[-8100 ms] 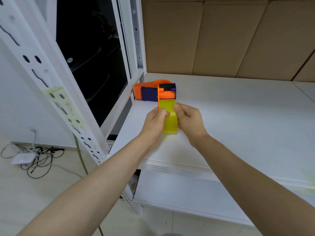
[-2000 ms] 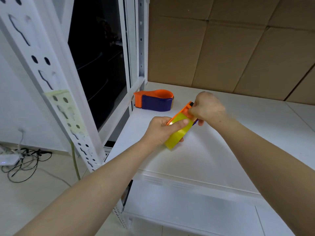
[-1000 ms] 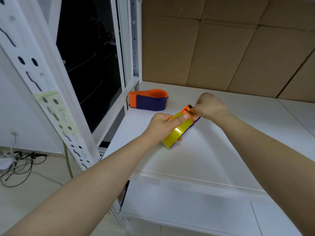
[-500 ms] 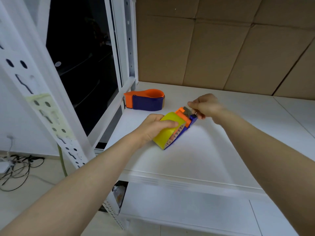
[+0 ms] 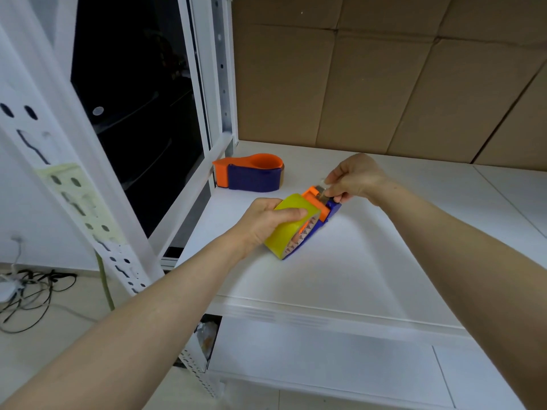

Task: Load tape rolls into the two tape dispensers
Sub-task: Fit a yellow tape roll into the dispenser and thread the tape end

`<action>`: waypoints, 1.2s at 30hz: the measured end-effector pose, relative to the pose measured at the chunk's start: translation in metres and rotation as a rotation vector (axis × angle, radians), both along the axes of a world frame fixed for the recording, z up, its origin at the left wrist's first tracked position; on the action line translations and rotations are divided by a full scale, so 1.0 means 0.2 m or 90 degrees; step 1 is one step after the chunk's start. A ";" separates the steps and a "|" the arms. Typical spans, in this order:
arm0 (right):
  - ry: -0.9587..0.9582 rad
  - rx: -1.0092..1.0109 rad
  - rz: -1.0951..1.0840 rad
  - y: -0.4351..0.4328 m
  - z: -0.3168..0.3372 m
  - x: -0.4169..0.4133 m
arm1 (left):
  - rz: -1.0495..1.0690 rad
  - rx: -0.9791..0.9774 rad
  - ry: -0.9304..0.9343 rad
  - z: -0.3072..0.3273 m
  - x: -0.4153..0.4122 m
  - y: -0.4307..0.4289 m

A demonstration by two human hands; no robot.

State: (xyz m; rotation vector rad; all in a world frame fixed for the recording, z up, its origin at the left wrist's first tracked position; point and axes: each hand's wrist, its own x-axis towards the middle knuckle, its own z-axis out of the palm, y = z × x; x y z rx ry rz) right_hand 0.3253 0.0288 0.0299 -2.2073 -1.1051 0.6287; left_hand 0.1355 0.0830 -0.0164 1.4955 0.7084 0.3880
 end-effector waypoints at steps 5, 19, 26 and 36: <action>-0.034 -0.075 -0.033 0.00 0.01 0.02 | 0.013 -0.007 -0.010 -0.01 0.00 -0.01; 0.077 -0.114 -0.018 0.02 0.01 0.01 | 0.024 -0.007 -0.022 0.02 -0.01 -0.03; 0.060 -0.166 -0.022 0.03 -0.01 0.01 | 0.042 0.005 -0.022 0.01 0.01 -0.03; 0.221 -0.130 -0.031 -0.06 -0.03 0.06 | 0.088 -0.010 -0.017 0.00 0.00 -0.03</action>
